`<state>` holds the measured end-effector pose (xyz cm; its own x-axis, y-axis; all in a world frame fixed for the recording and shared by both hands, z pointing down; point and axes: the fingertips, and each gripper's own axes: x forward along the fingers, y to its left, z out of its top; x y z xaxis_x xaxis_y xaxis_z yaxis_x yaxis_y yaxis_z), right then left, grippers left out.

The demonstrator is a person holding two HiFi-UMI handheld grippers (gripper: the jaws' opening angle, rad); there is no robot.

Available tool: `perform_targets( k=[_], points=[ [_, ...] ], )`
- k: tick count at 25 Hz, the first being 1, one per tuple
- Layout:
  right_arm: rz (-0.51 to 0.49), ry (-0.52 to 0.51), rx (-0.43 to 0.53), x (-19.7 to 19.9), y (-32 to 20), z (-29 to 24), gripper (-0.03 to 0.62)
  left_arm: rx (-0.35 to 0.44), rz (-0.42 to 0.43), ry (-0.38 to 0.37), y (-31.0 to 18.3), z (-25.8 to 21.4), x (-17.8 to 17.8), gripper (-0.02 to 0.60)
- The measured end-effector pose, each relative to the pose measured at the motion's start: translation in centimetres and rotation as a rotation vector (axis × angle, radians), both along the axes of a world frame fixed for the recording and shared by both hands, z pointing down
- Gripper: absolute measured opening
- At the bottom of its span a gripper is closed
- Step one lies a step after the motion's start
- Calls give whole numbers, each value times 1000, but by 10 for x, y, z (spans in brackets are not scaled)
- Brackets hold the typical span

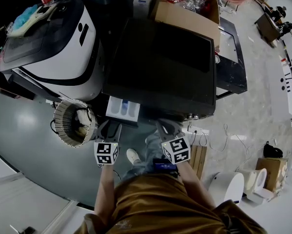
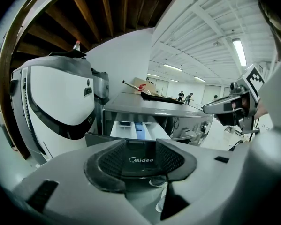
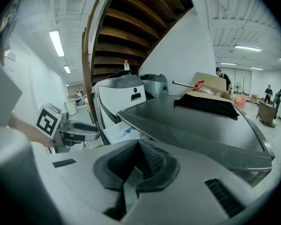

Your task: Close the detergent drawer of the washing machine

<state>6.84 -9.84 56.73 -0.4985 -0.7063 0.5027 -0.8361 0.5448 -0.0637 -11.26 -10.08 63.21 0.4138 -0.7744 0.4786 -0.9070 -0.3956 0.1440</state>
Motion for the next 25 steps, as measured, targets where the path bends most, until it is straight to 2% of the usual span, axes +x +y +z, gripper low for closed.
perform_targets(
  k=[25],
  points=[
    [22,7,-23,14,-9,6,12,1,-21,26,-22,0,5,215]
  ],
)
